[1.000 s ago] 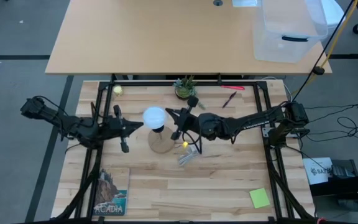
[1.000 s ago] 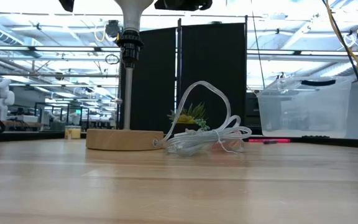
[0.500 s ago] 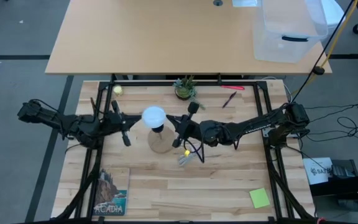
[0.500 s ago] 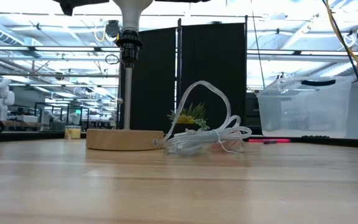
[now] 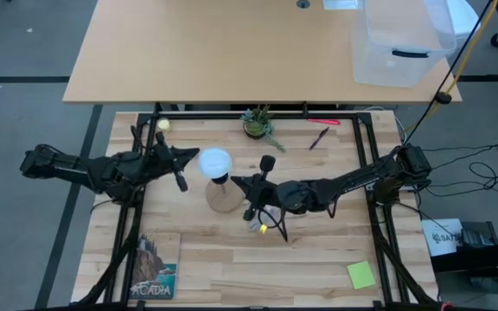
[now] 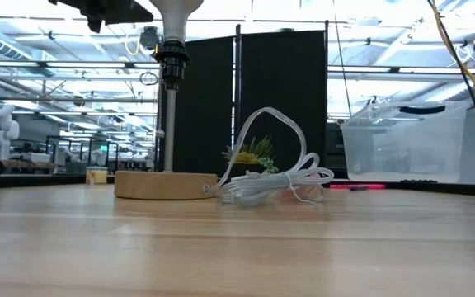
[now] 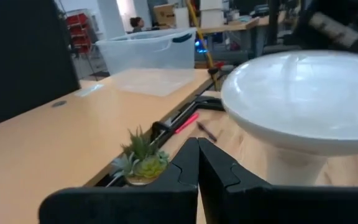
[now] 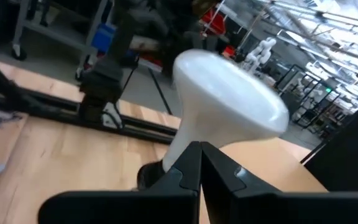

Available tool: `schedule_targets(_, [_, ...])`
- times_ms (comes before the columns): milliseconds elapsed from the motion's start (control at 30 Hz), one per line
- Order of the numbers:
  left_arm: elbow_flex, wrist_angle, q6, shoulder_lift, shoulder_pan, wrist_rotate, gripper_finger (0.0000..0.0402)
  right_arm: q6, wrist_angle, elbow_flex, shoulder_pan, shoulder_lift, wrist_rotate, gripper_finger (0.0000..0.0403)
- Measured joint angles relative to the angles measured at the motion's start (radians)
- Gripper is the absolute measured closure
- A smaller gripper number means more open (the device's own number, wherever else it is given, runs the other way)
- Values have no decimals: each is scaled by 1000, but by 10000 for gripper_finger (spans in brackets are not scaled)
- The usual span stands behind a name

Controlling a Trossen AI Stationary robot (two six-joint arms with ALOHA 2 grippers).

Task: Screw lightbulb
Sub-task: Insert the lightbulb into the lamp

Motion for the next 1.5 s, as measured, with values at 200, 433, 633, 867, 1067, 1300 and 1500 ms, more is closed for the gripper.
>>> schedule_targets(200, [0,5,37,-79,-52,65,401,-34,-14,0,-3,0,82,403])
schedule_targets(433, [0,14,59,-100,-125,180,401,-114,9,0,-56,0,108,403])
schedule_targets(633, [0,38,52,-32,-148,182,401,-150,30,0,-112,0,57,403])
schedule_targets(867, [0,71,52,25,-138,161,401,-205,39,0,-152,0,-8,403])
schedule_targets(1067, [0,73,44,25,-102,151,401,-236,49,0,-158,0,-56,403])
schedule_targets(1300, [0,47,17,24,-56,149,401,-240,46,0,-121,0,-20,403])
schedule_targets(1500, [0,23,-9,24,-20,129,401,-228,42,0,-68,0,24,403])
